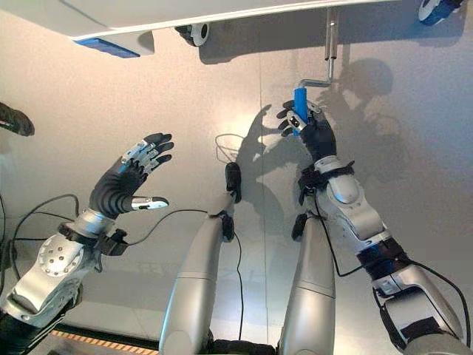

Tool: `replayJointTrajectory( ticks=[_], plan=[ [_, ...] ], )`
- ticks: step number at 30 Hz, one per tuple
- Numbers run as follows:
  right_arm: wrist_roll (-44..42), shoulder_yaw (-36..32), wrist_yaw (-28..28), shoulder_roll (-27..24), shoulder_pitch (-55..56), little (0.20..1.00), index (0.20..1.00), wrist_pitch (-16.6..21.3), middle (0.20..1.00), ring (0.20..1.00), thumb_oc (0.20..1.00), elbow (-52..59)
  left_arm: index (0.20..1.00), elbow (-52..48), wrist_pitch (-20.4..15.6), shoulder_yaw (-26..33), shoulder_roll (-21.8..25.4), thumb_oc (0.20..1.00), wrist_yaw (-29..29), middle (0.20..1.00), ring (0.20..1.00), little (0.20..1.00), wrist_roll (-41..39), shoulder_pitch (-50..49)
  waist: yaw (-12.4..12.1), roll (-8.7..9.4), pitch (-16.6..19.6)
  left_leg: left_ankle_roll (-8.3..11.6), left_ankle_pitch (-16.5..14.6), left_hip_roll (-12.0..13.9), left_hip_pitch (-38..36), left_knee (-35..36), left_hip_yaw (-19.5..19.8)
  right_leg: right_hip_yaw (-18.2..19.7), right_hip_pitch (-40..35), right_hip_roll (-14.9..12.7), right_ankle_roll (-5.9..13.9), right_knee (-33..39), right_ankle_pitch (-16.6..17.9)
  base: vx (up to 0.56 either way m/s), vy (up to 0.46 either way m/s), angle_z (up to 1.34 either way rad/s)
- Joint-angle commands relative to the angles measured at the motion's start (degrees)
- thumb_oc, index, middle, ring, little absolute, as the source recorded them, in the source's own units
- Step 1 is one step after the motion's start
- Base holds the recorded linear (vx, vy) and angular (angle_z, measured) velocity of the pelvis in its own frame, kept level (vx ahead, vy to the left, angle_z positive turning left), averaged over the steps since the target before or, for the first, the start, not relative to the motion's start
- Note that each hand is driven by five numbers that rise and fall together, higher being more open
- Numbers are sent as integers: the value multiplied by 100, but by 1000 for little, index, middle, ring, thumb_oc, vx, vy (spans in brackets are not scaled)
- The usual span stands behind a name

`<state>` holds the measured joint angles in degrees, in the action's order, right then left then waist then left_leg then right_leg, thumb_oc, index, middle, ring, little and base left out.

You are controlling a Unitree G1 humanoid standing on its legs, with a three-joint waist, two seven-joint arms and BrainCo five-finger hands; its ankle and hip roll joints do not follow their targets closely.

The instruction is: Raise the hospital bed

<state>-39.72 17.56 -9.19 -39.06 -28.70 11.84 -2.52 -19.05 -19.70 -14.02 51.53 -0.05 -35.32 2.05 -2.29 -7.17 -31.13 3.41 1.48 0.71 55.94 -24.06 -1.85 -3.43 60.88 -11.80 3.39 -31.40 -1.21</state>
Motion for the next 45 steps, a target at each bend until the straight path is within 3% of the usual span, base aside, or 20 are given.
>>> replayJointTrajectory(
  ticks=[1,13,19,22,29,39,45],
  plan=[
    [-193,-1025,-90,-342,-682,200,200,1555,200,200,200,1379,1000,-608,-276,303,-112,1000,-109,1000,1000,1000,-175,-554,305,163,133,-19,-31,-77,-352,285,81,224,-311,77,464,297,79,-2,-23,-3],
    [-434,-1898,-395,-305,-267,200,200,1849,200,200,200,1074,1000,-618,-280,482,-290,1000,-177,1000,1000,1000,-292,-680,438,216,133,20,-30,-7,-505,373,41,276,-389,161,440,338,58,-2,-23,-5],
    [-107,-2279,-997,-95,-113,200,200,1910,200,200,200,618,1000,-618,-271,522,-397,1000,-108,1000,1000,1000,-279,-712,477,228,133,19,-58,14,-515,357,33,294,-389,199,415,332,41,0,0,0],
    [209,-2338,-1250,-131,-91,200,200,1785,200,200,200,321,1000,-630,-271,533,-407,1000,-87,1000,1000,1000,-271,-728,486,239,133,16,-62,18,-496,354,35,294,-384,207,409,338,42,0,0,0],
    [731,-1913,-1760,-618,-572,200,200,1095,200,200,200,-1896,1000,-675,-298,338,-305,1000,-35,1000,1000,1000,-348,-740,429,265,133,33,-50,1,-356,321,100,227,-301,192,400,308,49,0,-1,0],
    [416,-483,-1286,-1030,-2555,200,200,283,200,200,200,-5783,1000,-607,-296,-329,-39,1000,-67,1000,1000,1000,-413,-238,218,213,133,40,-70,-49,-213,260,152,152,-261,137,384,278,43,0,2,0],
    [661,41,-988,-999,-3126,200,200,-173,200,200,200,-7021,1000,-526,-262,-579,-34,1000,-87,1000,1000,1000,-445,74,77,101,133,27,-76,-88,-147,220,196,115,-240,116,391,240,20,2,6,2]
  ],
)
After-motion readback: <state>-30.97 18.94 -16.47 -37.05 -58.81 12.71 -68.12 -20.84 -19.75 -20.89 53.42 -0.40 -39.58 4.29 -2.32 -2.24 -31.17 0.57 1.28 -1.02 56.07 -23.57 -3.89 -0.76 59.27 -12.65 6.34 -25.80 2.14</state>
